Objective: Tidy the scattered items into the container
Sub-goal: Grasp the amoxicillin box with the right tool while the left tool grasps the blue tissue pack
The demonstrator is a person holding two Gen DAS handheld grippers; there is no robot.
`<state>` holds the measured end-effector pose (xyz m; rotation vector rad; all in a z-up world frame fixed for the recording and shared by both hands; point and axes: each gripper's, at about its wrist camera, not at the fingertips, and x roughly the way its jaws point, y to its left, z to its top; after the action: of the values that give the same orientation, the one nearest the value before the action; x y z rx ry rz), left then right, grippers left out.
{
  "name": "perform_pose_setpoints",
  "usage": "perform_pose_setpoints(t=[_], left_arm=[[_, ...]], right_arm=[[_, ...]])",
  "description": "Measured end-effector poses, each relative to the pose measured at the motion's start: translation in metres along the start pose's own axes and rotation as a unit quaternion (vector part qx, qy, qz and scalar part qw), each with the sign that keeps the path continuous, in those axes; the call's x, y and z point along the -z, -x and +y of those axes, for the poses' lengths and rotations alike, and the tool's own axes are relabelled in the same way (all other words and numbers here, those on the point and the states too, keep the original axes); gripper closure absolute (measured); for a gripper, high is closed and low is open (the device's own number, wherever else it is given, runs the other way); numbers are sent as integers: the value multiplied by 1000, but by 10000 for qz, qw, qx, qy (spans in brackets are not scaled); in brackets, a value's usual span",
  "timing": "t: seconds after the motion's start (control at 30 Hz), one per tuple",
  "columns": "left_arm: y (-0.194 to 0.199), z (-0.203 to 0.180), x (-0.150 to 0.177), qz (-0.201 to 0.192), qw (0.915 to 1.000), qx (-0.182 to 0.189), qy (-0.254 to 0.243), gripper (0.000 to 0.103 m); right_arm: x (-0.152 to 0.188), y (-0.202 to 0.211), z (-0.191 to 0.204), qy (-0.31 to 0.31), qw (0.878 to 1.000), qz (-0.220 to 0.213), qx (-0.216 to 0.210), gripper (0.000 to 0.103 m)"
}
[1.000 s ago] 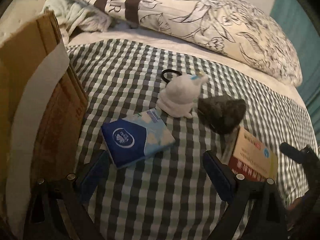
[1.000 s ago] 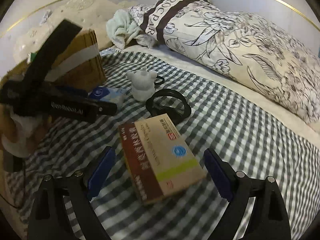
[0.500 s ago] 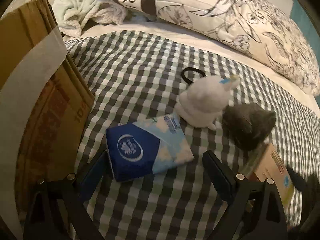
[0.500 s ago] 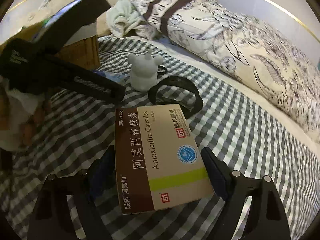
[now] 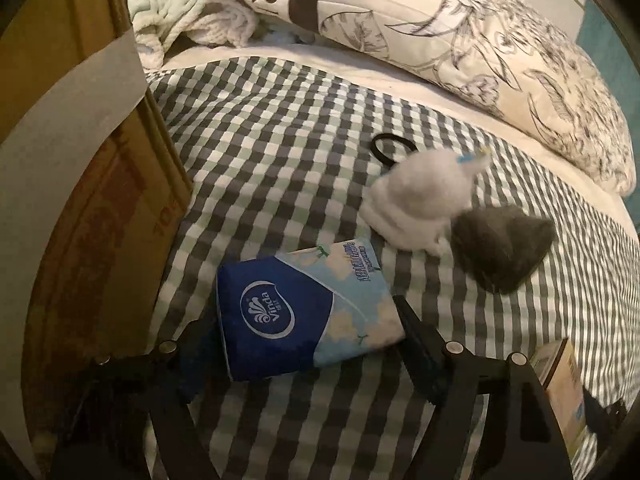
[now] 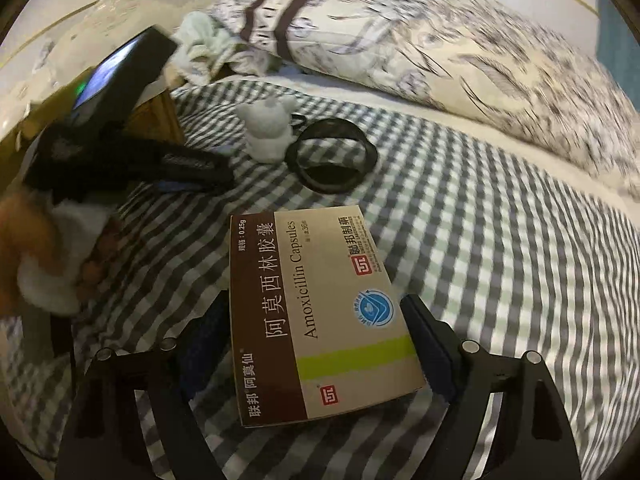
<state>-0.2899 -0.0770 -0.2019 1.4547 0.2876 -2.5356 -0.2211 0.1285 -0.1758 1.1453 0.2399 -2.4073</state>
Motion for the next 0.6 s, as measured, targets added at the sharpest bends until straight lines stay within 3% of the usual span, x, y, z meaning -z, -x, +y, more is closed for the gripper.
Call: perform_pose_setpoints(t=[0.43, 0.53, 0.6], left_arm=[[83, -14, 55, -395, 9974, 351, -490, 24], [108, -16, 60, -565, 9958, 418, -583, 24], [123, -18, 64, -651, 9946, 477, -652, 24]], right_arm=[[11, 56, 3, -558, 9971, -160, 488, 23], [10, 76, 6, -617, 9968, -215, 457, 65], [11, 83, 7, -654, 9960, -133, 595, 65]])
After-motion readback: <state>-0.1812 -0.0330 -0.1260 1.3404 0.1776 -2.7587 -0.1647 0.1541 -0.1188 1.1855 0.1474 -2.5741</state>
